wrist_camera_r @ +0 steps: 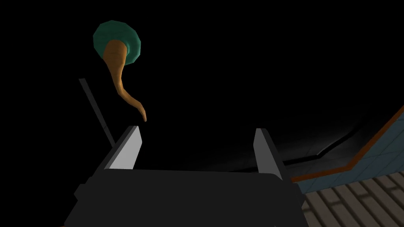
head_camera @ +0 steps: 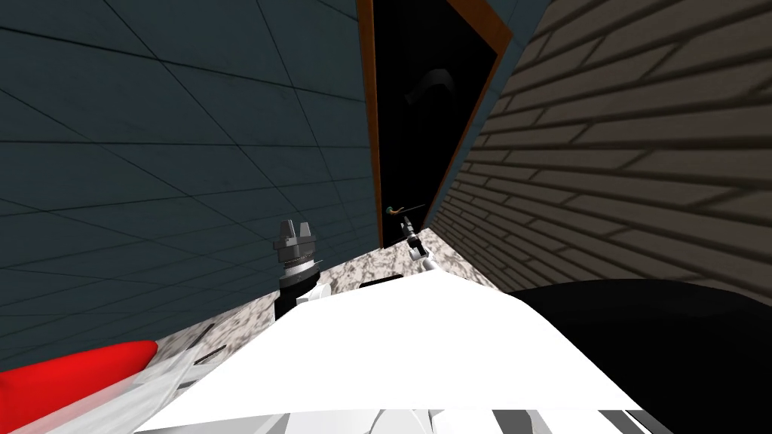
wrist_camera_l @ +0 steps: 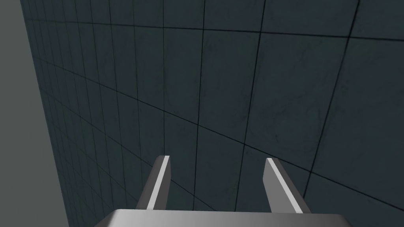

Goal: Pull the door open

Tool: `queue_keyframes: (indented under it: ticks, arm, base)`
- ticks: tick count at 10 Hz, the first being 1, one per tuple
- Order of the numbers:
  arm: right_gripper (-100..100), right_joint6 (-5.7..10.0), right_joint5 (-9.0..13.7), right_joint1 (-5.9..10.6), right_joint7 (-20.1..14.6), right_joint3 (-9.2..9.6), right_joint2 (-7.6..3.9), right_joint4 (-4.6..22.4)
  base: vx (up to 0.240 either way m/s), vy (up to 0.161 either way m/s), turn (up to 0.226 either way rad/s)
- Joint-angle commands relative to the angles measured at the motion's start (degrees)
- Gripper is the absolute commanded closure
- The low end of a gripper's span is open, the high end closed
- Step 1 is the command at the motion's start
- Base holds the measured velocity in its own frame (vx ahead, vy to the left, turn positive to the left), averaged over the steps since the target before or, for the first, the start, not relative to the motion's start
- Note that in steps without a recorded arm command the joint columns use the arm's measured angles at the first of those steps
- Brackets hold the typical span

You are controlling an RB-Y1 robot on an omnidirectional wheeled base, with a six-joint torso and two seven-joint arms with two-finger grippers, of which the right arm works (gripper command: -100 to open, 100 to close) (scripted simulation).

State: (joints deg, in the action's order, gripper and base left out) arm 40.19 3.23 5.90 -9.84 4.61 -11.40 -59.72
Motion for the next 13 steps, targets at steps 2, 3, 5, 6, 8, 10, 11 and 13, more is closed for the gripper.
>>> queue_keyframes:
  ticks: [2, 3, 5, 6, 8, 10, 11, 13]
  arm:
    - [-100, 0.71, -0.18, 2.13, -0.03, 0.12, -0.64, 4.22]
    - [-100, 0.71, -0.18, 2.13, -0.03, 0.12, -0.64, 5.8]
    - [-100, 1.1, -0.29, 3.48, -0.04, 0.18, -1.02, 8.78]
    - [-100, 1.48, -0.4, 4.83, -0.05, 0.25, -1.4, 10.56]
    - [-100, 1.85, -0.5, 6.1, -0.06, 0.31, -1.75, 13.12]
    - [-100, 2.18, -0.59, 7.26, -0.07, 0.37, -2.08, 17.13]
    - [-100, 2.51, -0.69, 8.42, -0.08, 0.43, -2.4, 19.48]
    - [-100, 2.8, -0.77, 9.42, -0.08, 0.47, -2.68, 21.82]
  base:
    - [0.039, -0.024, 0.073]
    - [0.037, -0.023, 0.053]
    - [0.041, -0.031, 0.061]
    - [0.042, -0.037, 0.085]
    - [0.039, -0.027, 0.061]
    - [0.036, -0.03, 0.057]
    - [0.06, -0.043, 0.131]
    - [0.049, -0.031, 0.041]
